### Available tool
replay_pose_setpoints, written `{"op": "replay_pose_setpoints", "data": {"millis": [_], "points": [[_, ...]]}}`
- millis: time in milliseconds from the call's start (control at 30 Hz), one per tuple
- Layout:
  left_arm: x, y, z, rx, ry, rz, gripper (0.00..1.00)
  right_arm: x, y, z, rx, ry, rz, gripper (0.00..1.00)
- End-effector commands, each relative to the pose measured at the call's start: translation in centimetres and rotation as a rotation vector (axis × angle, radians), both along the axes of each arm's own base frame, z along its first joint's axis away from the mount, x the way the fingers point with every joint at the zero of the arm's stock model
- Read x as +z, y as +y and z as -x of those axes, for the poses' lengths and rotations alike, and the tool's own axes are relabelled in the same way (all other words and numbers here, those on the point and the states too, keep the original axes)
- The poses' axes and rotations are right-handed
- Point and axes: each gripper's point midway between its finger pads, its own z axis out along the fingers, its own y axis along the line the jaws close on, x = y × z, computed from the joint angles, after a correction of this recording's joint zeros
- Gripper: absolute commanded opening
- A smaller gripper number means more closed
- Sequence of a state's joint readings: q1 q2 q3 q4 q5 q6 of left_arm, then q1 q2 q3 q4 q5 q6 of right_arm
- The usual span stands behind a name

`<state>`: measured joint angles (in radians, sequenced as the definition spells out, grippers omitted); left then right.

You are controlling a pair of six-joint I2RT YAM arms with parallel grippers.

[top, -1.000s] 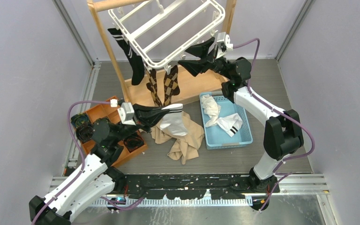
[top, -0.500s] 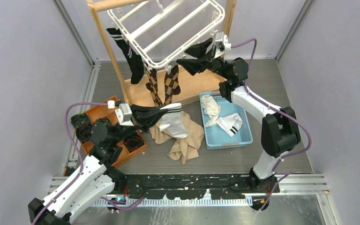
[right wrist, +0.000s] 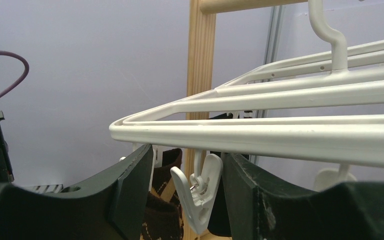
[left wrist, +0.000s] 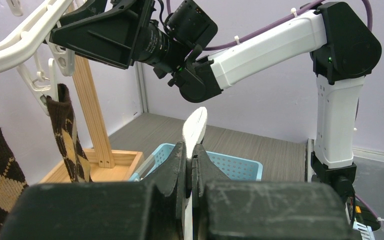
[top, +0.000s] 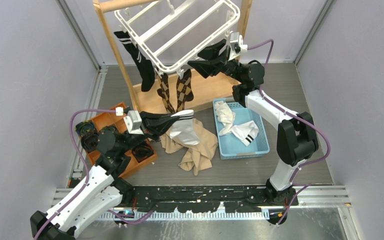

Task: Clip the socks to the hanger
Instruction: Open the clamp at the hanger.

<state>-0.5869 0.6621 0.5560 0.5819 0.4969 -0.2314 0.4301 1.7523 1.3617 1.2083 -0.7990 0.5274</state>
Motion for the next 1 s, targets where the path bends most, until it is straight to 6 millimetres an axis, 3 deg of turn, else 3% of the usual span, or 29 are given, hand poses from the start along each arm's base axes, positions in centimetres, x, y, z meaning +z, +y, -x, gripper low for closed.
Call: {"op": "replay_pose_setpoints", "data": {"millis": [0, 967], "points": [[1.8, 0.5, -0.1, 0.026, -0.047, 0.028, 0.0, 2.7, -0.3, 1.6, 0.022, -0.097, -0.036, 0.56], [2.1, 0.8, 0.1, 0.034, -0.049, 0.039, 0.0, 2.4, -0.4, 2.7, 0.053, -0.101, -0.014, 0.57]]}}
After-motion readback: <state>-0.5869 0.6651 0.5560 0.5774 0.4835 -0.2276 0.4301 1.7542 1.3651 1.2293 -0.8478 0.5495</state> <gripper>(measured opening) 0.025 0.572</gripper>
